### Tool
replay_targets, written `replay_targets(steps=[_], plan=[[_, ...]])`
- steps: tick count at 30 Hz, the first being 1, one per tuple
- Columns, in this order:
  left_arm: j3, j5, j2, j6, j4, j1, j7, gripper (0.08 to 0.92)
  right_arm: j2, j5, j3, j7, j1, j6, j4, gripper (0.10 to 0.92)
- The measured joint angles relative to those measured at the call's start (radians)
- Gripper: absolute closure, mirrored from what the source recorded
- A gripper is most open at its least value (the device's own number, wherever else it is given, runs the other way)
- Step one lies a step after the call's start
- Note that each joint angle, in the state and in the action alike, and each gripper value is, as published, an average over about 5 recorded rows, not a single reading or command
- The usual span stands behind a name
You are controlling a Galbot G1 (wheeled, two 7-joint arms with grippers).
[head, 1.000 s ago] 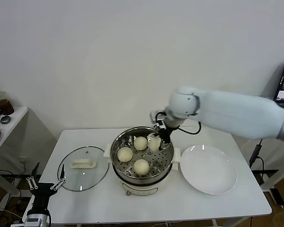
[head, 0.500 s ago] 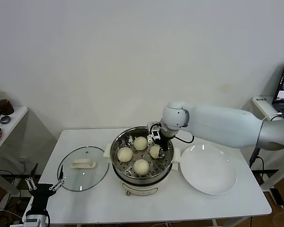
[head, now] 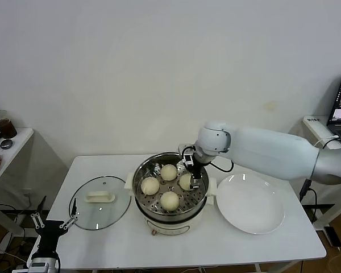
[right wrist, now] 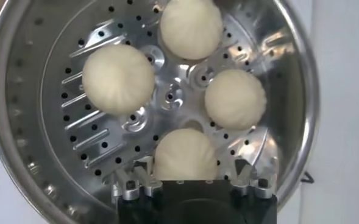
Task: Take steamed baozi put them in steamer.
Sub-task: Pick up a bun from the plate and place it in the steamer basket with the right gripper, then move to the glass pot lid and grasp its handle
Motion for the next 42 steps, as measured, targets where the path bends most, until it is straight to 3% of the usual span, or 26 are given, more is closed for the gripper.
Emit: replay_targets(steps=[10,20,26,33,42], plan=[[0.002,-0.014,0.008,-0.002,-0.001,-0.006,0.007,0.177,-0.181,0.105,0.263,0.208,-0.165,0.048,0.149,0.203],[0.011,-0.013,-0.001,-0.005,0.0,-0.016,0.008,0.177,-0.31,0.129,0.791,0.507,-0.73,0.269,0.296,0.203],[0.009,-0.007,-0.005,-0.011,-0.008,-0.013,0.002,0.177,-0.206,-0.017,1.16,0.576,-1.124,0.491,0.329,0.203],[0.014,0.045,-0.009,0.001,-0.007,-0.019,-0.026,0.177,0.038,-0.191,1.527,0.592,-1.521,0.721,0.374,0.203],[0.015,0.21,0.016,0.062,0.005,-0.033,-0.069,0.177,0.284,-0.258,1.876,0.622,-1.866,0.789,0.454,0.203]])
